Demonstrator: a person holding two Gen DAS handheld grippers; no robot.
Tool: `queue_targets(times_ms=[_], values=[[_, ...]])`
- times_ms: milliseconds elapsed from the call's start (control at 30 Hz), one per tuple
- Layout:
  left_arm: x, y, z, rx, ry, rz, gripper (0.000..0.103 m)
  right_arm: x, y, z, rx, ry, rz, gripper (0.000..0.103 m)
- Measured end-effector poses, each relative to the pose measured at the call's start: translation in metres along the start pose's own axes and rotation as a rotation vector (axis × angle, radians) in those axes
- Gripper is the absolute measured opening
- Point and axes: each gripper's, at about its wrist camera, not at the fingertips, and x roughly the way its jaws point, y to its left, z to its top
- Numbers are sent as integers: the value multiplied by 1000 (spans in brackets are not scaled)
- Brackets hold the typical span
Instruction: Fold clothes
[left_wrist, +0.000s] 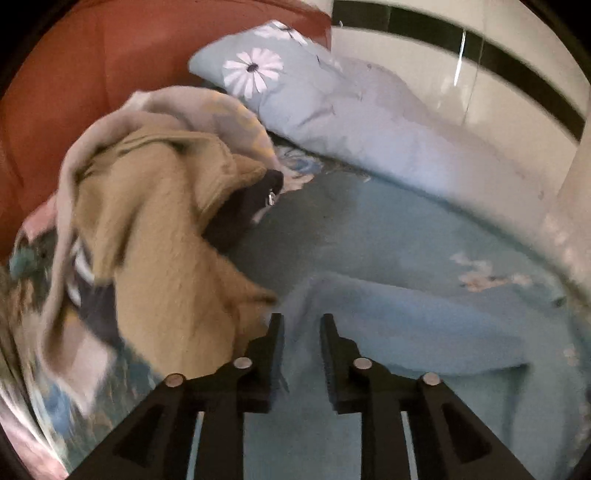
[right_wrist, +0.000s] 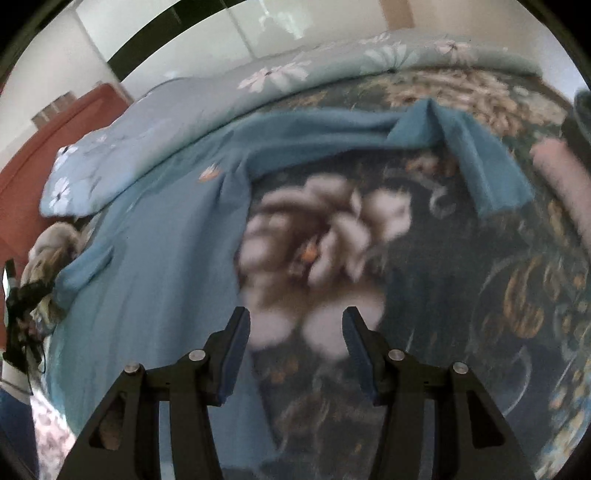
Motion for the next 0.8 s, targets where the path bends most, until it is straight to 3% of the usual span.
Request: queue_targets(times_ms=[67, 233, 333, 400, 467, 667, 800], values=[[-21, -5, -21, -8, 12, -75, 40, -5, 3, -12, 4, -15, 21, 54], [-55, -35, -76, 74, 92, -270, 44, -10, 14, -33, -8, 6, 108, 53], [-67, -60, -106, 148, 151, -391, 50, -12, 12, -37, 8, 3, 71, 26], [-73, -76, -124, 173, 191, -460, 54, -9, 6, -40, 47, 30, 103, 6], [-74, -90, -136, 190, 231, -505, 56, -10, 3, -43, 66, 43, 139, 4], [-47, -118, -177, 182, 417, -587, 58, -33, -23, -43, 130, -36, 92, 3], [-47, -123, -189, 140, 433, -613, 58, -40, -32, -45, 124, -49, 68, 3]])
